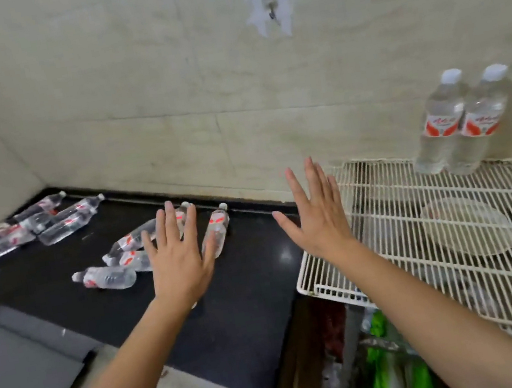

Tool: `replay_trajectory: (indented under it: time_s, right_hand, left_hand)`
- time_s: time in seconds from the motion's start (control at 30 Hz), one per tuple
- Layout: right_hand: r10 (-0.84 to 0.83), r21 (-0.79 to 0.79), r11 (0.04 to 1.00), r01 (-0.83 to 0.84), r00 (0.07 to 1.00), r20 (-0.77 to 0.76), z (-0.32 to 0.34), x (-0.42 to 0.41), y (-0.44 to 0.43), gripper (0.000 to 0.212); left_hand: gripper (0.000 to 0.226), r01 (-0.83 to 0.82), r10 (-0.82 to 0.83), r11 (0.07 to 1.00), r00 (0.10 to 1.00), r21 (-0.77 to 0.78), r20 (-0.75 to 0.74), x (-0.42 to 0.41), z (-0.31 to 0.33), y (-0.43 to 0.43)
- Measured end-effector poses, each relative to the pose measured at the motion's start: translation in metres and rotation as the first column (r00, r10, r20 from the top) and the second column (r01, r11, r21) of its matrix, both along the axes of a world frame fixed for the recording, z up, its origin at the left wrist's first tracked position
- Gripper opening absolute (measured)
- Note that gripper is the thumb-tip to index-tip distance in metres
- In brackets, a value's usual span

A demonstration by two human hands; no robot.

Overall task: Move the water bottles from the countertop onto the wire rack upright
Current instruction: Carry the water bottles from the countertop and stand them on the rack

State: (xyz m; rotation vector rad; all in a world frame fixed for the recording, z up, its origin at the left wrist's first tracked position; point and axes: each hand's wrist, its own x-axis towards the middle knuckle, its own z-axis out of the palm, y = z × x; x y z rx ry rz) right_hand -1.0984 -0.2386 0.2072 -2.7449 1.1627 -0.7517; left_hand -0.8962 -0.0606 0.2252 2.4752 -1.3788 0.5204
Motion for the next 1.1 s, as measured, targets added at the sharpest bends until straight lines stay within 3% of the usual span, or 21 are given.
replay_trajectory:
  time_s: [0.27,0.47,0.7,0.87,1.1]
  right_hand:
    - [0.018,0.064,0.998,-0.012,0.996,-0.082,-0.016,0.132,0.076,0.08]
    - [0.056,0.251,0.968,0.02,0.954,-0.293,-0.058,0.187,0.117,0.074]
    - [-0.002,0.372,0.918,0.136,0.941,-0.339,-0.085,0.209,0.084,0.072]
    - [-0.027,0.533,0.826,0.186,0.956,-0.292,-0.113,0.241,0.02,0.073]
    - [0.003,0.731,0.666,0.148,0.98,-0.201,-0.163,0.315,-0.064,0.078]
  left_hand:
    - [0.072,-0.054,0.06,0.998,0.984,0.041,-0.169,0.117,-0.035,0.098]
    - [0.072,0.0,0.034,0.99,0.971,0.142,-0.236,0.182,-0.073,0.122]
    - [0.067,0.043,0.054,0.98,0.882,0.194,-0.469,0.207,-0.114,0.07]
    - [0.073,-0.011,0.177,0.962,0.786,0.272,-0.592,0.212,-0.152,0.016]
    - [0.107,-0.125,0.41,0.892,0.629,0.435,-0.66,0.209,-0.218,-0.071]
